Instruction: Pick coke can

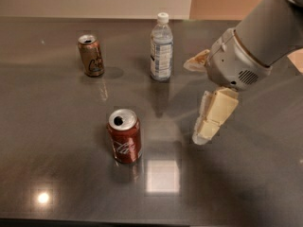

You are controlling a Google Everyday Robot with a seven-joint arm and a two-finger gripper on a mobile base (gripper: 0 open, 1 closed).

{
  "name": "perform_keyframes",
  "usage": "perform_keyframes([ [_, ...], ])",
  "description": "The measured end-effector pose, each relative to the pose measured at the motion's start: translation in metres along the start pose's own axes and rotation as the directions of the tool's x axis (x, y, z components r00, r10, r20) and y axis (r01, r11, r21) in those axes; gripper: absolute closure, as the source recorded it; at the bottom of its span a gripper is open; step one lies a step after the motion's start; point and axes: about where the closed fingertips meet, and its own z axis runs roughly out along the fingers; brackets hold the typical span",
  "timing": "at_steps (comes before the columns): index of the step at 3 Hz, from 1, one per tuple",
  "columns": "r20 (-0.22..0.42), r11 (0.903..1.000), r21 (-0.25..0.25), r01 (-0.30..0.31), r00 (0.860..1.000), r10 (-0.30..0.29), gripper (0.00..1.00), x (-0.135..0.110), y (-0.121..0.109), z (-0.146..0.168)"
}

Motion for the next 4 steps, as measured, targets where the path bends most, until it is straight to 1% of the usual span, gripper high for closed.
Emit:
perform_keyframes([
  [1, 0.085, 0.9971, -0.046, 0.061, 0.995, -0.057, 0.0, -0.027, 0.018, 0.02],
  [2, 0.148, 0.9902, -0.081, 0.114, 0.984, -0.101, 0.0, -0.051, 0.035, 0.035],
  [3, 0.198, 0.982, -0.112, 0.152, 0.972, -0.128, 0.0, -0.074, 0.046, 0.048],
  [4, 0.229, 0.9756, -0.135, 0.173, 0.963, -0.139, 0.0, -0.092, 0.051, 0.061],
])
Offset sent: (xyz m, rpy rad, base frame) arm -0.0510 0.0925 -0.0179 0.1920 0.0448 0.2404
